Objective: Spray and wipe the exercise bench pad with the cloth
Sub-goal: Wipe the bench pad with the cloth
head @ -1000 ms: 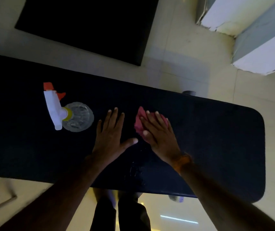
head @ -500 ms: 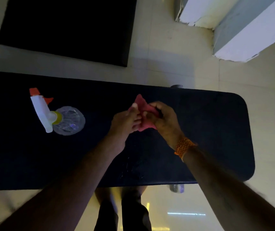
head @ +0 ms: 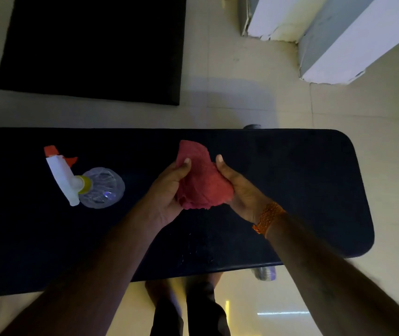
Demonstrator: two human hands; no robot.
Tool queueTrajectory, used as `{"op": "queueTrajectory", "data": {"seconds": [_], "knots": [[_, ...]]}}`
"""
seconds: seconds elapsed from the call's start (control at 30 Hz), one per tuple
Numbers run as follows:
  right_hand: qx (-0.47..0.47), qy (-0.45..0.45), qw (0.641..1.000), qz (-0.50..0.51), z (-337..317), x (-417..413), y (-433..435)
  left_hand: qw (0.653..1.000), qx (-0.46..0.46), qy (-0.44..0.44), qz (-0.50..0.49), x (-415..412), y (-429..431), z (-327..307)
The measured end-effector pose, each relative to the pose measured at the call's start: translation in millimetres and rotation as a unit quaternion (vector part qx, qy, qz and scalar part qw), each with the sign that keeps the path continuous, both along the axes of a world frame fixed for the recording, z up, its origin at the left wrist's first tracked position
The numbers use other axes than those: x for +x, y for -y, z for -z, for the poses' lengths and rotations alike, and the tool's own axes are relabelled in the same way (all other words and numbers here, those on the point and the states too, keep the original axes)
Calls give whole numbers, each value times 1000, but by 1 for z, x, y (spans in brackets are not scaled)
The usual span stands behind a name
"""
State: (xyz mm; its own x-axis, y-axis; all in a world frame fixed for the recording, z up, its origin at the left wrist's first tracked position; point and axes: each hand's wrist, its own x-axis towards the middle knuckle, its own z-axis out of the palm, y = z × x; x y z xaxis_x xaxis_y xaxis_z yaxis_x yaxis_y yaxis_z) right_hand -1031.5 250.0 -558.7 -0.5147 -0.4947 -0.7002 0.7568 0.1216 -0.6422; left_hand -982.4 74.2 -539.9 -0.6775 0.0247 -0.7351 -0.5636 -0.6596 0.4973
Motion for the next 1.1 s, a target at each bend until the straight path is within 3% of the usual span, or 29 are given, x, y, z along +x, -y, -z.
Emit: {"op": "queueTrajectory", "data": {"seconds": [0.07, 0.13, 0.23, 0.27, 0.33, 0.4, 0.5, 0.6, 0.7, 0.8, 0.97, 1.03, 1.1], "knots": [[-45, 25, 998, 35, 2, 2, 2, 999, -27, -25, 19, 4, 0, 3], [-45, -20, 992, 114, 5, 2, 3, 994, -89, -62, 19, 5, 0, 6], [74, -165, 971, 158, 11, -12, 7, 952, -284, -103, 39, 4, 0, 14], [147, -222, 956, 124, 13, -17, 9, 918, -380, -95, 62, 6, 1, 19], [311, -345, 885, 44, 24, -19, 13, 838, -535, -55, 93, 17, 2, 30], [365, -452, 814, 12, 28, -12, 22, 769, -619, -52, 149, 36, 4, 37], [353, -503, 780, -121, 43, 3, 46, 650, -683, -71, 325, 68, 14, 48], [447, -490, 713, -227, 80, 16, 69, 575, -666, -73, 470, 91, 33, 68], [482, -526, 663, -228, 99, 2, 75, 552, -665, -97, 494, 99, 43, 83], [492, -538, 644, -230, 99, 1, 78, 551, -667, -106, 490, 100, 45, 89], [378, -625, 570, -376, 89, 22, 52, 563, -671, -112, 470, 101, 45, 88], [391, -630, 569, -355, 91, -15, 68, 559, -672, -112, 472, 101, 45, 87], [438, -591, 604, -307, 93, -38, 93, 558, -674, -113, 471, 101, 45, 87]]}}
